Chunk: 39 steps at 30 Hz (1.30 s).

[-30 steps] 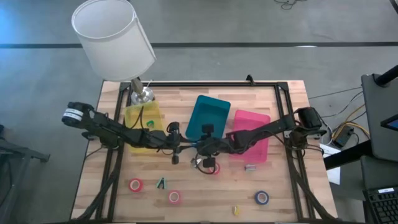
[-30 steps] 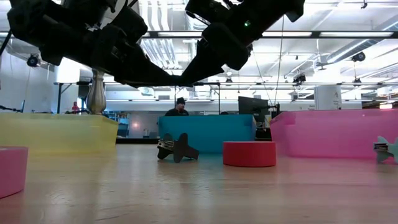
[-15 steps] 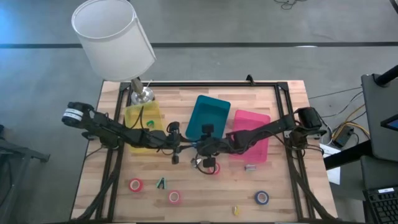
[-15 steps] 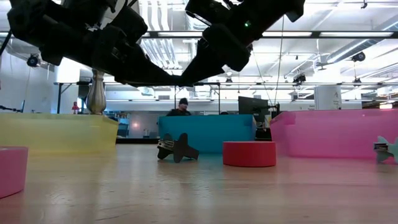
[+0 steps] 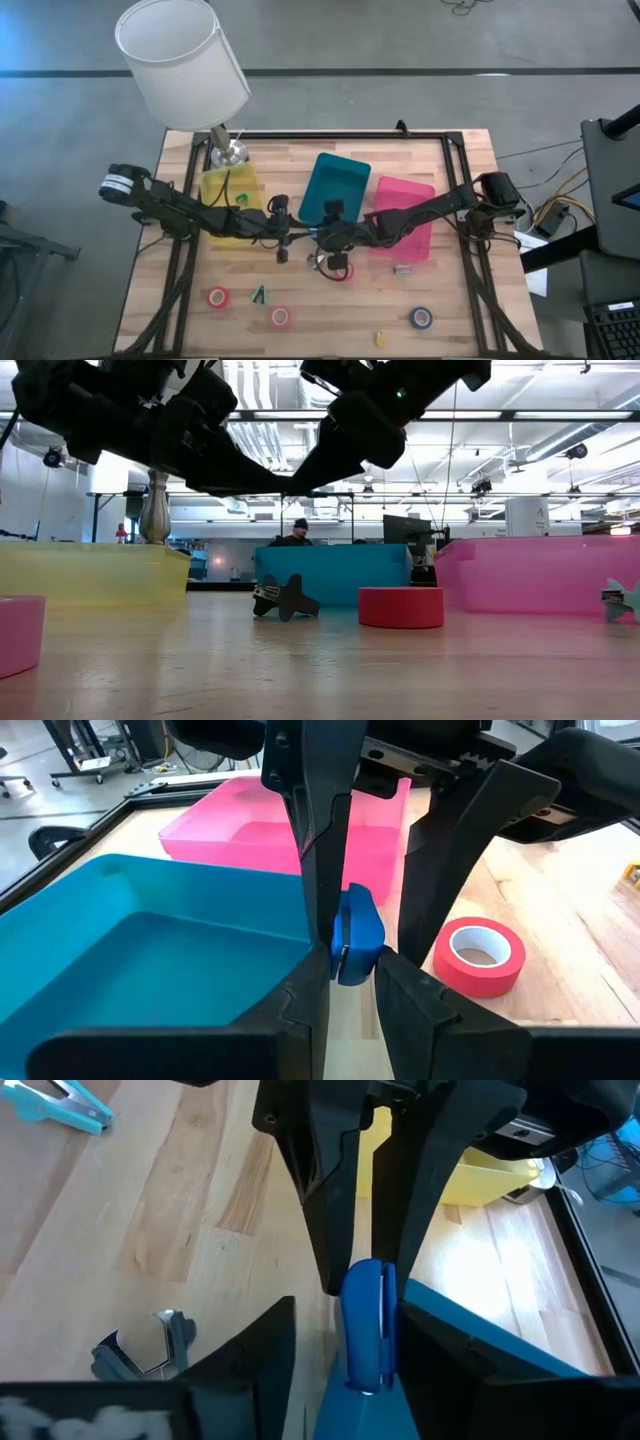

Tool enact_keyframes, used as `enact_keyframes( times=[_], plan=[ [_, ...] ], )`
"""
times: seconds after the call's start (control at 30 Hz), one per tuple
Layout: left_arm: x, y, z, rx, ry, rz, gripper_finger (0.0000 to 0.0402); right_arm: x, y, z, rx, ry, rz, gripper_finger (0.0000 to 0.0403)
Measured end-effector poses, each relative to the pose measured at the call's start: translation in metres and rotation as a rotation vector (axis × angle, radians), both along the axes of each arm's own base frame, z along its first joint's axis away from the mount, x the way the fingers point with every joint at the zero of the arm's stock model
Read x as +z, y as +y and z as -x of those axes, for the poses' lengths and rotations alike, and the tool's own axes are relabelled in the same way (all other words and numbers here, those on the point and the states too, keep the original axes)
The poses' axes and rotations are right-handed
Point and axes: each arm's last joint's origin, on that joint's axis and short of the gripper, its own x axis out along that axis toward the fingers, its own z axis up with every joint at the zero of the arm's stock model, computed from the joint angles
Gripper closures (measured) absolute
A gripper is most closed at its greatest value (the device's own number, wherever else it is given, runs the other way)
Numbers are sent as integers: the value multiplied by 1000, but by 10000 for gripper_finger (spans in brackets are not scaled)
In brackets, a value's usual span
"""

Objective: Pick and place Stapler, Stapler remover, tape
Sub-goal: Put the blue stapler into the yellow bin

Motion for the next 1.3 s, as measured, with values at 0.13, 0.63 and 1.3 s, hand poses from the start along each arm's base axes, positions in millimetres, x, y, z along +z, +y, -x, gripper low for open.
enact_keyframes(
  times=[0.13,0.63,1.3],
  plan=[
    [0,-1,0,-4,0,18,328,-1,0,1,1,14,4,239],
    [-2,-2,1,-26,21,38,329,-5,-2,6,-36,89,20,230],
    [34,16,77,275,238,160,333,-8,-2,9,-60,110,-4,230]
  ],
)
